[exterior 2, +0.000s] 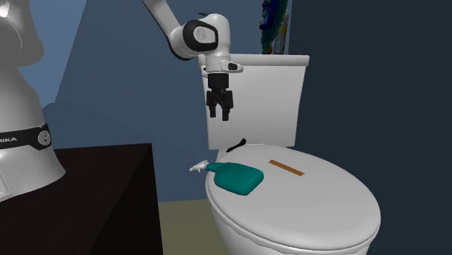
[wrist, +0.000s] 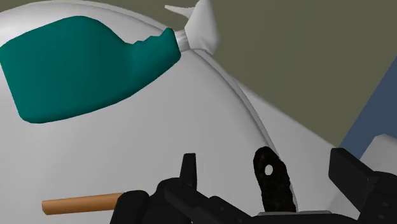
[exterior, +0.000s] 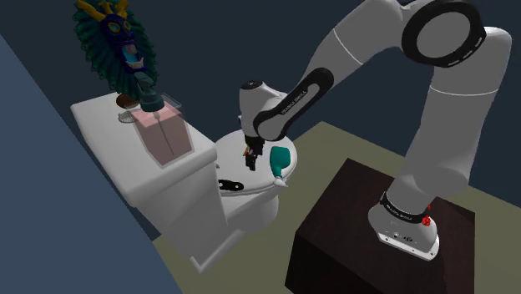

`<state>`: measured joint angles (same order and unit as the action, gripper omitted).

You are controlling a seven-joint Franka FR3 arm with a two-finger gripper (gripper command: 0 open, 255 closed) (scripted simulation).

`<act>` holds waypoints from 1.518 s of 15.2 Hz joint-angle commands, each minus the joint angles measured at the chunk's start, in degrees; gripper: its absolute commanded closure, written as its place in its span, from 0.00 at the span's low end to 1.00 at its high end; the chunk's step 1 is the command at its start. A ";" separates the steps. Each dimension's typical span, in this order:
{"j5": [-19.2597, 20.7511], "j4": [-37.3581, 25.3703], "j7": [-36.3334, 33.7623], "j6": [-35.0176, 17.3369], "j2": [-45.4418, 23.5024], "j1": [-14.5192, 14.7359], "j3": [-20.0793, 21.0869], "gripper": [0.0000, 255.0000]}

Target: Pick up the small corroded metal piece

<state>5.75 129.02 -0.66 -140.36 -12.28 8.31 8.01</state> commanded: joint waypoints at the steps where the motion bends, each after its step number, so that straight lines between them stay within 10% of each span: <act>1: 1.12 -2.17 -0.36 -2.22 -3.77 0.67 0.11 0.00; 11: 6.00 -21.11 -0.94 -7.17 -24.70 5.30 -0.54 0.00; 21: 6.91 -22.89 -1.66 -10.61 -29.88 6.08 -1.53 0.00; 22: 6.92 -22.87 -1.68 -10.67 -29.90 6.09 -1.54 1.00; 23: 6.93 -22.85 -1.72 -10.69 -29.90 6.14 -1.55 1.00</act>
<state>12.66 106.18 -2.38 -150.98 -42.11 14.46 6.51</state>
